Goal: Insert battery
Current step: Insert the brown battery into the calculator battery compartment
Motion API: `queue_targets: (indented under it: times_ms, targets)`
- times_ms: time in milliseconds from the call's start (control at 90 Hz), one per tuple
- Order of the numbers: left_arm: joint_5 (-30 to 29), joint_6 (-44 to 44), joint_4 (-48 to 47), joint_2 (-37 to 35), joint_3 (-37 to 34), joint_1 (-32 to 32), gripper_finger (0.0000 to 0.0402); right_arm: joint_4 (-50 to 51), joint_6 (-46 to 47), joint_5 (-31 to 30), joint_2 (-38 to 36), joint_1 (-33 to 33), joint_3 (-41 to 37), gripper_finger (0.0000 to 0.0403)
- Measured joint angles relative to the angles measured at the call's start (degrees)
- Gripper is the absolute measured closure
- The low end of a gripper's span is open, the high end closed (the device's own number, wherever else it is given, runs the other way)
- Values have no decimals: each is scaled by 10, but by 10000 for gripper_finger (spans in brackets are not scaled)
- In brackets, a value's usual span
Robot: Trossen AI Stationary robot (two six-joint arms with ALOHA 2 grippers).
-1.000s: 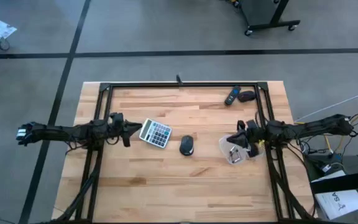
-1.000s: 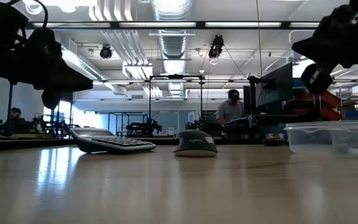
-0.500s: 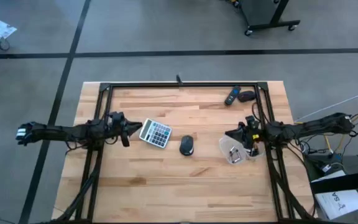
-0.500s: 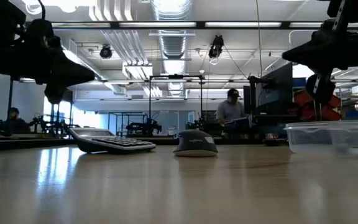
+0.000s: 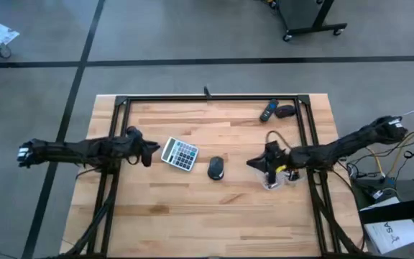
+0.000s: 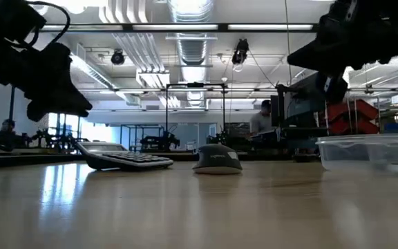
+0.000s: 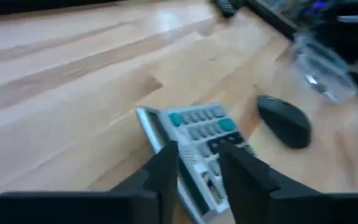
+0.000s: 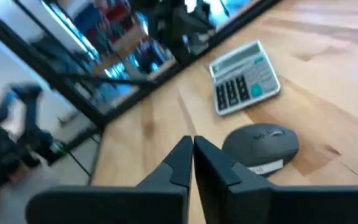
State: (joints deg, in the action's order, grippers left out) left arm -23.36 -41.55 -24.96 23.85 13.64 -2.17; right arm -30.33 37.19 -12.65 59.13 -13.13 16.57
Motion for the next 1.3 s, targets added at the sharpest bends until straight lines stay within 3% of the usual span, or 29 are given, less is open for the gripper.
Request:
queue_targets:
  times_ms: [144, 322, 522, 689, 956, 1300]
  targets:
    - [3, -81, -49, 31, 10, -16, 217, 116, -20, 21, 62, 0, 75, 375]
    - [32, -136, -78, 83, 6, -40, 183, 227, -72, 21, 124, 4, 156, 309]
    - [62, -144, 14, 132, 6, -57, 173, 236, -156, 22, 180, 16, 218, 232]
    - [80, -167, 34, 185, 6, -67, 177, 237, -230, 22, 212, 21, 264, 196]
    - [124, -156, 170, 254, 6, -68, 175, 237, -263, 25, 225, 20, 290, 176]
    - [133, -153, 264, 377, 6, -68, 174, 239, -266, 25, 227, 20, 290, 196]
